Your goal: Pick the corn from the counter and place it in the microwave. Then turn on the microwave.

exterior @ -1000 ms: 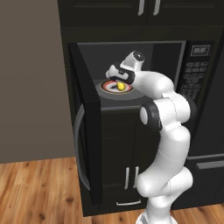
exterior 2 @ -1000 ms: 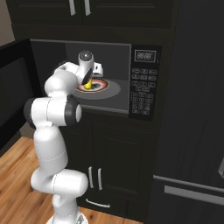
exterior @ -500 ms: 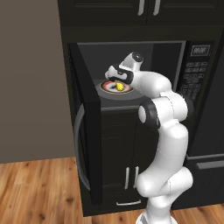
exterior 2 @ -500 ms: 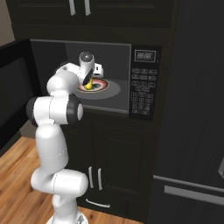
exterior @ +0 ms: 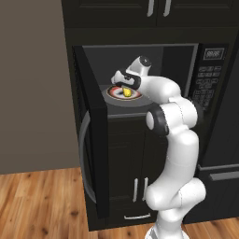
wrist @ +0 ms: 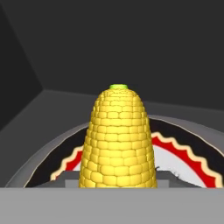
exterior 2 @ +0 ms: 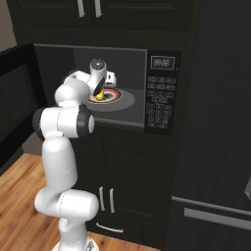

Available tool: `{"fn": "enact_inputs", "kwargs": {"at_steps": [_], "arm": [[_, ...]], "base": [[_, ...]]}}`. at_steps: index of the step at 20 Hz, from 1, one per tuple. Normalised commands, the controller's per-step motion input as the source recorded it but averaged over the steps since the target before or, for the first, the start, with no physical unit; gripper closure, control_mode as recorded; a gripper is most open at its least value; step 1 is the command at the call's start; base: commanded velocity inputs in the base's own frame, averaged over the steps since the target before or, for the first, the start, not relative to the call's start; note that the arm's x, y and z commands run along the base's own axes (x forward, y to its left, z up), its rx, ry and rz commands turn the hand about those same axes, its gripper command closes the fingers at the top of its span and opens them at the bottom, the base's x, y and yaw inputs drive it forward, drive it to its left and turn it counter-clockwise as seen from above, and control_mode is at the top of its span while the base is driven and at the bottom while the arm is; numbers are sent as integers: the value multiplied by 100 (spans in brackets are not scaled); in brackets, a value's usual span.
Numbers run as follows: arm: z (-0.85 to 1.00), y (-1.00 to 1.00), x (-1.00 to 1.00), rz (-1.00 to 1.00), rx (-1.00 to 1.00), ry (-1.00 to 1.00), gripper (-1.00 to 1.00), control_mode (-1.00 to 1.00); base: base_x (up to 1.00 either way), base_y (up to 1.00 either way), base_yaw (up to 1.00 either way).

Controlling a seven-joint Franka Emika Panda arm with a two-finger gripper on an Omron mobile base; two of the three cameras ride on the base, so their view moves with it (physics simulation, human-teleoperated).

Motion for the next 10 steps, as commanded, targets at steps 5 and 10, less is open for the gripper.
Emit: {"fn": "enact_inputs", "kwargs": {"at_steps": [5, 10], "arm": [[-7, 0, 11, 0, 0, 0, 100, -100], [-7, 0, 9, 0, 0, 0, 100, -100]], "base": [[0, 0, 0], [0, 0, 0]]}}
